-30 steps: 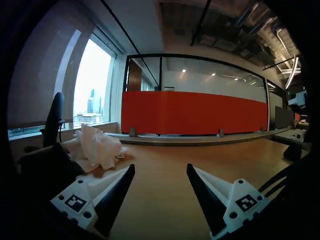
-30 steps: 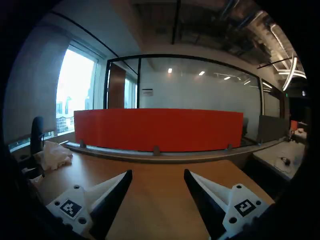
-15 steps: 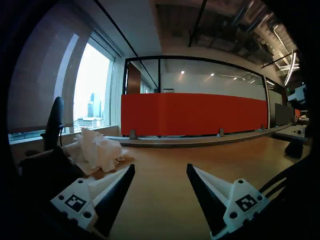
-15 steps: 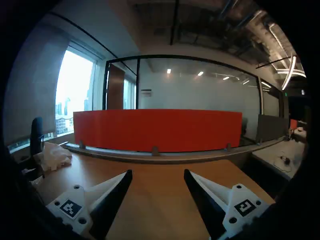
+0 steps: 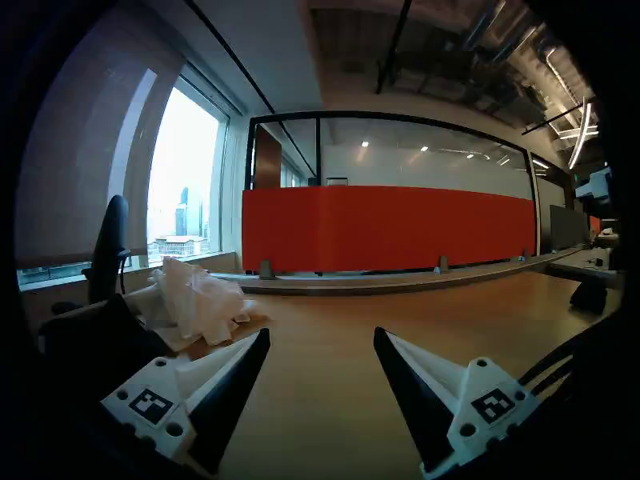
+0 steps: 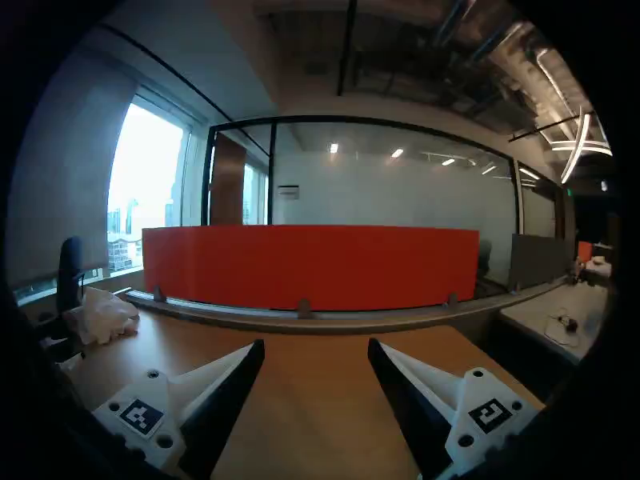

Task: Fold towel

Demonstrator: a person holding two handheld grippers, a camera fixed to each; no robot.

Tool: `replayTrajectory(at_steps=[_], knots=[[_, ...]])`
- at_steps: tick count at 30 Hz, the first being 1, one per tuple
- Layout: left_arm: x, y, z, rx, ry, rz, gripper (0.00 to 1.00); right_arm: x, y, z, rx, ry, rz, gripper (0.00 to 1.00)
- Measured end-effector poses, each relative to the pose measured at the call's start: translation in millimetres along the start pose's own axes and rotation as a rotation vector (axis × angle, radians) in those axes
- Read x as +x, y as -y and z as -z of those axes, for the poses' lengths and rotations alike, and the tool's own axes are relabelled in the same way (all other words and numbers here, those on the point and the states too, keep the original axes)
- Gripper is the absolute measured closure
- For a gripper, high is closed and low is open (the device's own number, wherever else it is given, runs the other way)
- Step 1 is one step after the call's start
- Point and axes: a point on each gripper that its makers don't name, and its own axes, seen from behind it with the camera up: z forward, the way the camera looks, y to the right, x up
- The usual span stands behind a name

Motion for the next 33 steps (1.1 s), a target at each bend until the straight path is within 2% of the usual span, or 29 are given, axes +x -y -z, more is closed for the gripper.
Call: replayTrajectory(at_steps=[9, 14, 23, 33], knots=[[-0.2, -0.3, -0.3, 0.0, 0.0, 0.0, 0.04, -7.3, -18.8, 1.9, -0.028, -0.04, 0.007, 0.0], [-0.4, -0.8, -0.6, 0.0, 0.0, 0.0, 0.04, -30.1, -27.7, 1.2, -0.03, -0.034, -0.004, 0.0], [-0.4, -0.7, -0.5, 0.0, 0.0, 0.0, 0.04, -70.9, -36.8, -0.4, -0.038, -0.055, -0.064, 0.0], [-1.0, -1.3, -0.4, 0.0, -0.001, 0.0, 0.04, -121.4, -38.1, -1.4, -0.038, -0.04, -0.064, 0.0]])
